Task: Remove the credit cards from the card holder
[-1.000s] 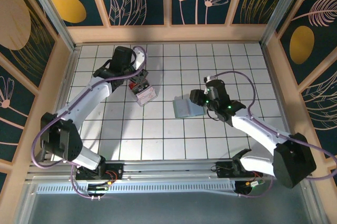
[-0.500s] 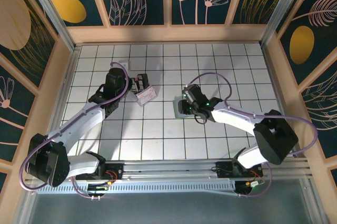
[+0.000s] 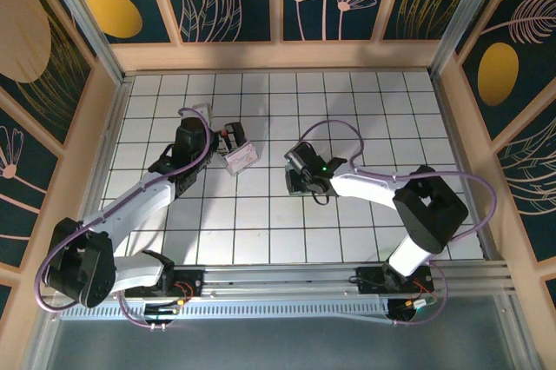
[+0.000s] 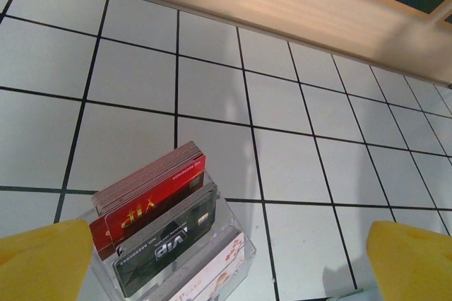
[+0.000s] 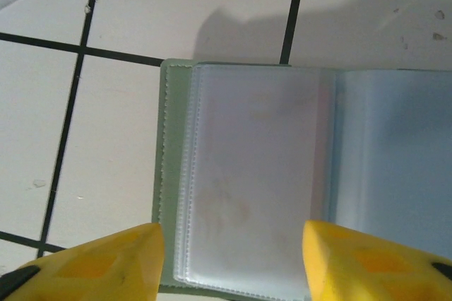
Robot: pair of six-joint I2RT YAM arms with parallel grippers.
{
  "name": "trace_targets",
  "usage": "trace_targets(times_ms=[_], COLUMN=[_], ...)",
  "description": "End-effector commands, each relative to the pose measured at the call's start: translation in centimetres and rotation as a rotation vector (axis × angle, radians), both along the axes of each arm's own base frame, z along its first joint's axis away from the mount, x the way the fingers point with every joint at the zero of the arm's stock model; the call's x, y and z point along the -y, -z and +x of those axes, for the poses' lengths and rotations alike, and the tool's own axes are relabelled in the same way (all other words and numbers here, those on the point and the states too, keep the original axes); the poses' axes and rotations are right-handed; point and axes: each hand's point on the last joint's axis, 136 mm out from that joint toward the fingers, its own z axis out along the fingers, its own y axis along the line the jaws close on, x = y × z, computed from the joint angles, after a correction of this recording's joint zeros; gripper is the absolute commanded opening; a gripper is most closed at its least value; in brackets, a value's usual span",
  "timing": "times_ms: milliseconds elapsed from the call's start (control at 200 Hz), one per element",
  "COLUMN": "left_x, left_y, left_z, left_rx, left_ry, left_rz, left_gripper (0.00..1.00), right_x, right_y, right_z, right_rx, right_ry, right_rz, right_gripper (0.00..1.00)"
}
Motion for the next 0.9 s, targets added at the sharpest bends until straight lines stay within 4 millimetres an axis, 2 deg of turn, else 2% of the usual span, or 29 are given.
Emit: trace_targets(times_ms=[0, 420, 731, 896], left_x=[0.4, 1.0, 1.6, 2.2], left_y=[0.4, 0.1, -0.6, -0.8], left_z=[0.2, 0.2, 0.1, 0.0], left_rx=[-0.001, 0.005, 0.031, 0.049], left_ry=[0.008, 0.032, 0.055, 0.063], left_rz=[-0.029, -0.051, -0.056, -0.032], left_gripper=[0.99, 0.99, 0.99, 0.99], right_x=[0.6, 0.9, 1.3, 1.1], right_y=[0.1, 2.4, 3.4, 3.5], right_z=[0.5, 0.1, -0.3, -0.5], right_rx=[0.015, -0.026, -0.048, -0.057], right_ry=[0.019, 0.016, 0.02, 0.013], right_rz=[-0.062, -0.095, -0.12, -0.105], right_gripper=[0.58, 0.58, 0.44, 0.27])
